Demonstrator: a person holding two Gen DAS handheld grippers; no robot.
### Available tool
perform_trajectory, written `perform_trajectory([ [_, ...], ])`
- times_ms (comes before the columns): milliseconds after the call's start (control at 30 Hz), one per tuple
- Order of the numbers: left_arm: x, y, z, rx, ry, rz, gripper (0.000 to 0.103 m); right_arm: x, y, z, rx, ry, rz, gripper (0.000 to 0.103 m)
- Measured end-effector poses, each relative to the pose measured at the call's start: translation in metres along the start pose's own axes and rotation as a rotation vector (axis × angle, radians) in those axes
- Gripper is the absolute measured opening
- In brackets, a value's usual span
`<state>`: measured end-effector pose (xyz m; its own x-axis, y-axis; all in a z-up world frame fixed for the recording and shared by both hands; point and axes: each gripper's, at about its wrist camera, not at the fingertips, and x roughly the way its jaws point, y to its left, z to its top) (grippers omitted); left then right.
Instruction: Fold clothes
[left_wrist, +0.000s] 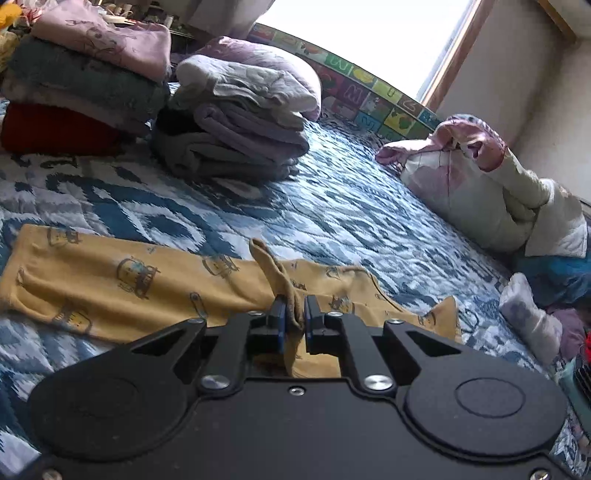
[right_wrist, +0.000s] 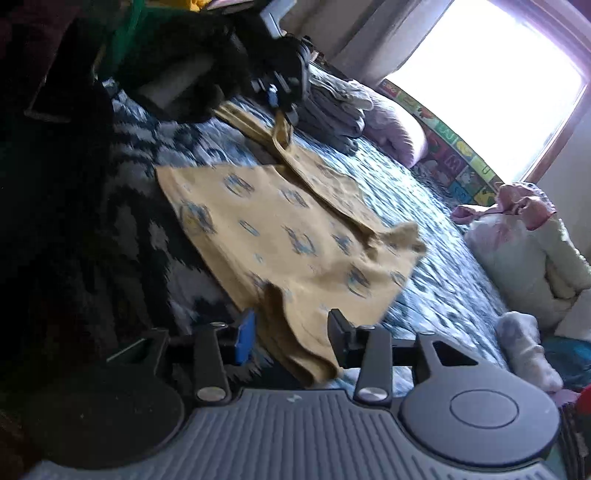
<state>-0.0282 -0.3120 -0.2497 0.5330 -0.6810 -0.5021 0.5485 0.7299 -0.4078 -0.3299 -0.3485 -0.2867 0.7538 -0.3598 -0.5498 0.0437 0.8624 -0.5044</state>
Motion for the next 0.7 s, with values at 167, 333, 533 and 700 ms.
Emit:
perform_trajectory([
  [167, 0.001, 0.002, 0.000, -0.006, 0.005, -0.003, 0.005, 0.014, 0.001, 0.007, 0.037, 0.006, -0.017, 0.038],
  [333, 0.002, 0.006, 0.002, -0.022, 0.009, 0.000, 0.005, 0.005, -0.018, 0.004, 0.114, -0.006, -0.084, 0.004],
  [533, 0.002, 0.010, 0.003, -0.057, 0.014, -0.013, 0.005, -0.019, -0.079, -0.019, 0.297, 0.021, -0.255, 0.004],
  [700, 0.003, 0.009, 0.003, -0.062, 0.015, -0.019, 0.005, -0.019, -0.062, -0.016, 0.207, 0.005, -0.215, 0.004],
])
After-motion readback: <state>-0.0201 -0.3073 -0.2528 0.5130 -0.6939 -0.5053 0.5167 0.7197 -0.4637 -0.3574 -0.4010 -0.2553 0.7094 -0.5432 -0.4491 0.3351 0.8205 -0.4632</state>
